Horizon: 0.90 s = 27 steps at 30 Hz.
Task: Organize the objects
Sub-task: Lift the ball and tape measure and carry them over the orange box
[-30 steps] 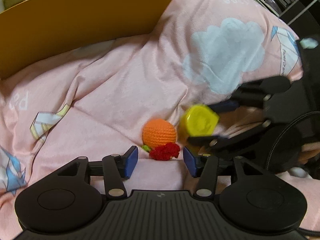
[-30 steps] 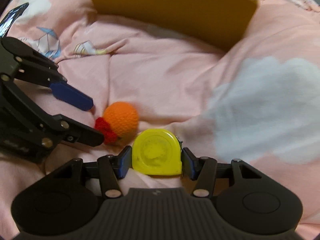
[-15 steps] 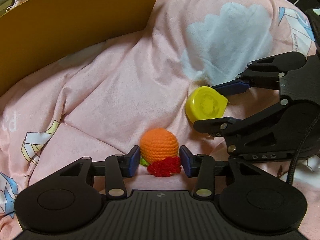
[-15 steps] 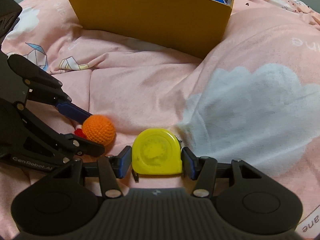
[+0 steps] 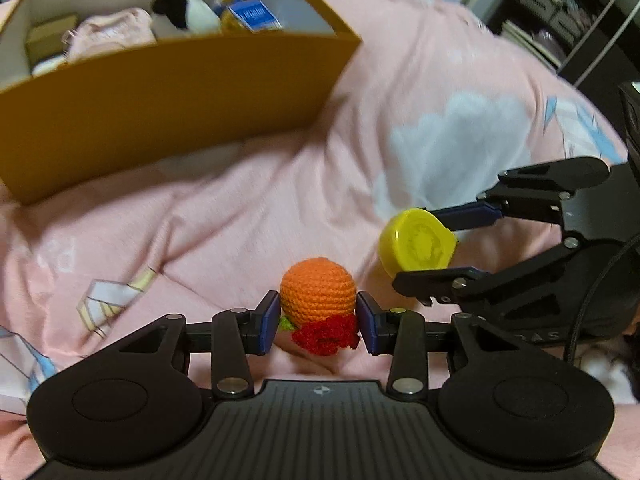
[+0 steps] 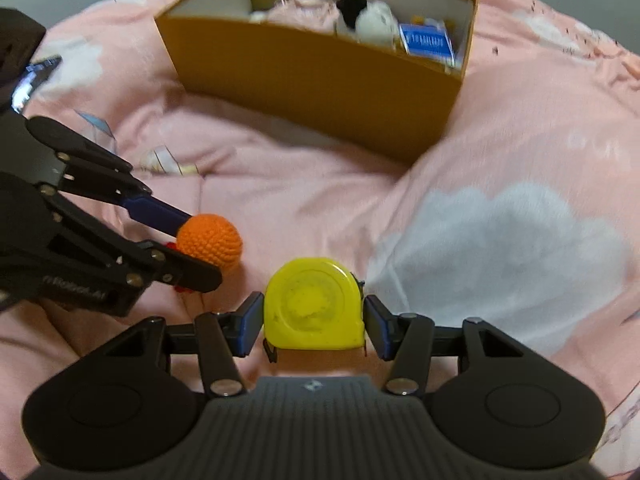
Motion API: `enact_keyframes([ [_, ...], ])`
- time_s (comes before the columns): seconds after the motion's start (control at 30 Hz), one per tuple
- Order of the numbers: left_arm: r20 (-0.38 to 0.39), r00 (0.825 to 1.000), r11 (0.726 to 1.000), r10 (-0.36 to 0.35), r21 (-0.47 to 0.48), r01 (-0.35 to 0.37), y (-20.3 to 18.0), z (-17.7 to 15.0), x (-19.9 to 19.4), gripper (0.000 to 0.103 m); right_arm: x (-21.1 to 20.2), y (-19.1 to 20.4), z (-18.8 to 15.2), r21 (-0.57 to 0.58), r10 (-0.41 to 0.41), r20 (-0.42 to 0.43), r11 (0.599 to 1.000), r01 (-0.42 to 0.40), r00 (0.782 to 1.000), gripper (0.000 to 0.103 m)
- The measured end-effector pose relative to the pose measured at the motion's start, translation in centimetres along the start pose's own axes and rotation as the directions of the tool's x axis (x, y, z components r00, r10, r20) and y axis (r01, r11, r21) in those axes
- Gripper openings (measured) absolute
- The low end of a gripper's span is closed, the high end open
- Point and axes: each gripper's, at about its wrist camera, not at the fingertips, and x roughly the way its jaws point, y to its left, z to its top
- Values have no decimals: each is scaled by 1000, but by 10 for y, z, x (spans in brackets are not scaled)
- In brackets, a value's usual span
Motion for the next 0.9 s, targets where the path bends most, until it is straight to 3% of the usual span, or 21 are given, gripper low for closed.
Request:
enact_keyframes([
  [0.27, 132, 991, 999, -7, -36, 12, -2, 37, -36, 46, -30, 0, 36, -70, -32, 118, 997, 40, 992, 56],
  [0.6, 292, 956, 1000, 9, -29, 0, -2, 97, -70, 46, -60, -16, 96, -127, -52, 258, 988, 87, 965, 56],
  [0.9, 319, 948, 992, 9, -123, 31, 27, 136, -59, 46, -43, -44, 142, -84, -64, 266, 992, 90, 962, 56],
])
